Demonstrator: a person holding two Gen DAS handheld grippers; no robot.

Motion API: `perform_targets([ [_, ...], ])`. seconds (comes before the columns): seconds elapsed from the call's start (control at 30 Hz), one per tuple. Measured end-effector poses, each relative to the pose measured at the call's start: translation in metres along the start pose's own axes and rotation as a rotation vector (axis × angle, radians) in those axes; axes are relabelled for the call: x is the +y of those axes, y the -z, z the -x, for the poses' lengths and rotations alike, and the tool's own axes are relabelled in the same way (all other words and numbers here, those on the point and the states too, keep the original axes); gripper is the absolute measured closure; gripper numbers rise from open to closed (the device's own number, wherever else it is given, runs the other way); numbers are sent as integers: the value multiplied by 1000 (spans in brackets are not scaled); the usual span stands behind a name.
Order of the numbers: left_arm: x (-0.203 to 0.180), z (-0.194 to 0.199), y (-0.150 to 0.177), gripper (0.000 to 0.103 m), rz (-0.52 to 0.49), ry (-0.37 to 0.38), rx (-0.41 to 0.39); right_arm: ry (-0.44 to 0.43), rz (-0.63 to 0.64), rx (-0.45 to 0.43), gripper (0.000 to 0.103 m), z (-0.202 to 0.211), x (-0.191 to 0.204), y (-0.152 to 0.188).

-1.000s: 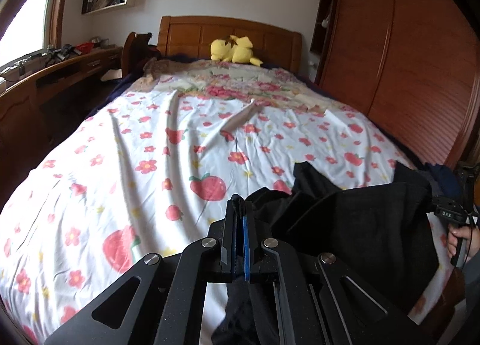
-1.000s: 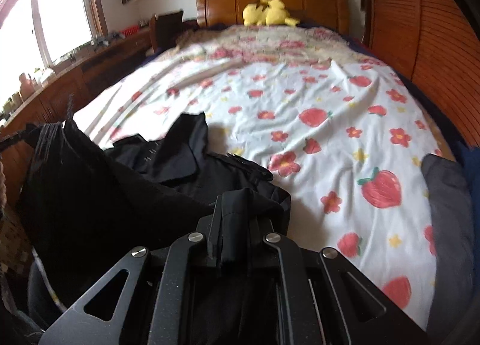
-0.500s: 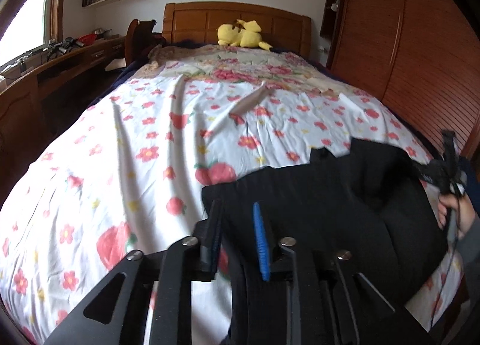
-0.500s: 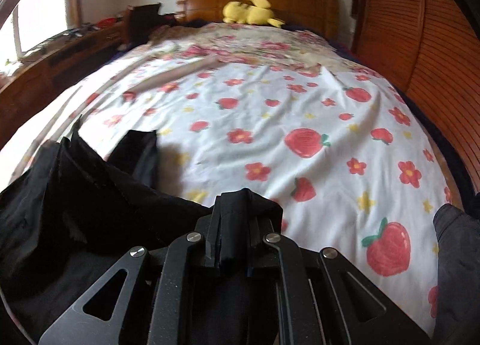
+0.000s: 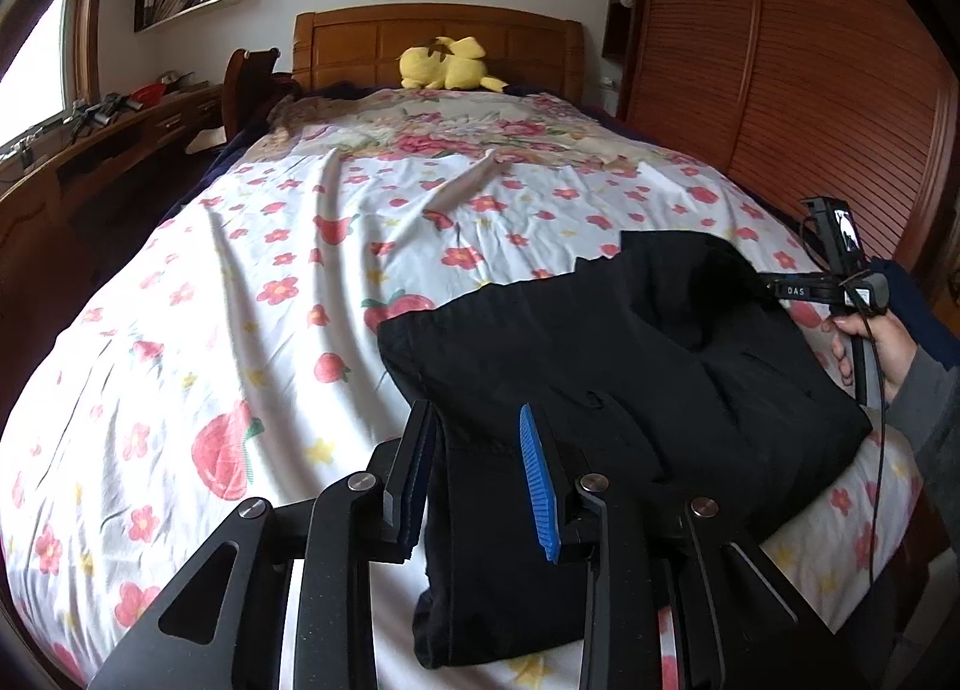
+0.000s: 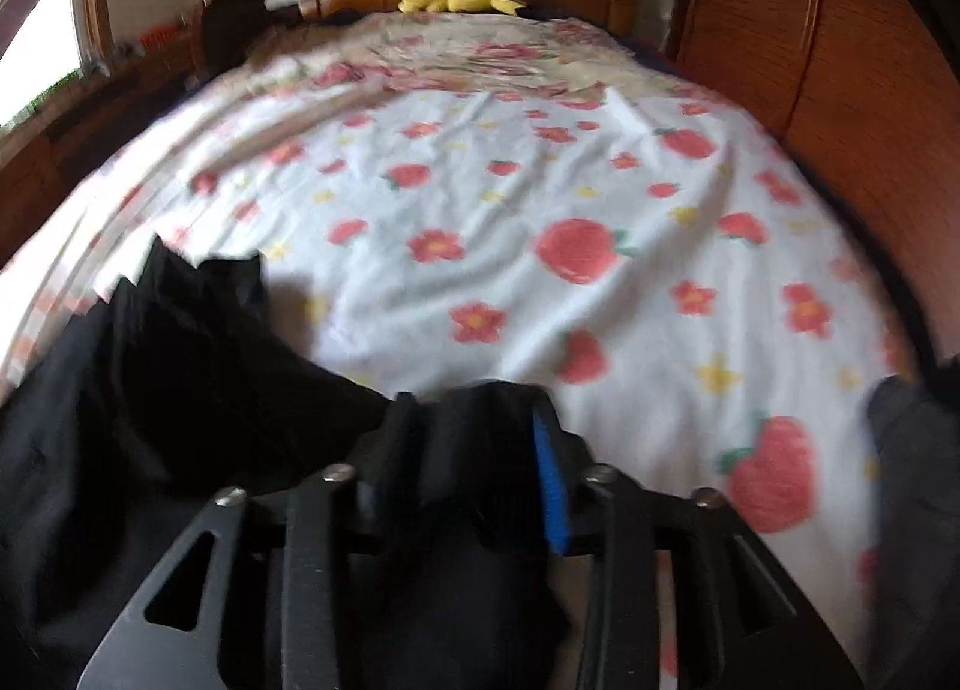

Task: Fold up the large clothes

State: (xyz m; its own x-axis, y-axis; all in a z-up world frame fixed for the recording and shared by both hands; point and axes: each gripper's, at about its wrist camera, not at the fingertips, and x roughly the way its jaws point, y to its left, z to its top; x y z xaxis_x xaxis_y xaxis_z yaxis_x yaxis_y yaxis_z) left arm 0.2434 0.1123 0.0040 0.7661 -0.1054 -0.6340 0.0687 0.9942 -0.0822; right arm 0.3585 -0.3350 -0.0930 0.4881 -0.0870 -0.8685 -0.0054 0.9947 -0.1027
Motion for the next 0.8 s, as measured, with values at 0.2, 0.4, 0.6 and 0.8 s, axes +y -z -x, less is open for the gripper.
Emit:
perform_targets([
  [0.2,2,10,9,73,-13,16,-7,-28,-48,-2,47,30,-17,19],
  [0.4,4,16,17,73,-26,31,2,22,-34,40,38,47,-17,61],
  [0.6,0,17,19,73,-40,57,20,-20,-158,60,38,59,-37,91],
  [0.8,-5,15,23,73,-58,86,41,-21,-180,57,38,81,-34,116],
])
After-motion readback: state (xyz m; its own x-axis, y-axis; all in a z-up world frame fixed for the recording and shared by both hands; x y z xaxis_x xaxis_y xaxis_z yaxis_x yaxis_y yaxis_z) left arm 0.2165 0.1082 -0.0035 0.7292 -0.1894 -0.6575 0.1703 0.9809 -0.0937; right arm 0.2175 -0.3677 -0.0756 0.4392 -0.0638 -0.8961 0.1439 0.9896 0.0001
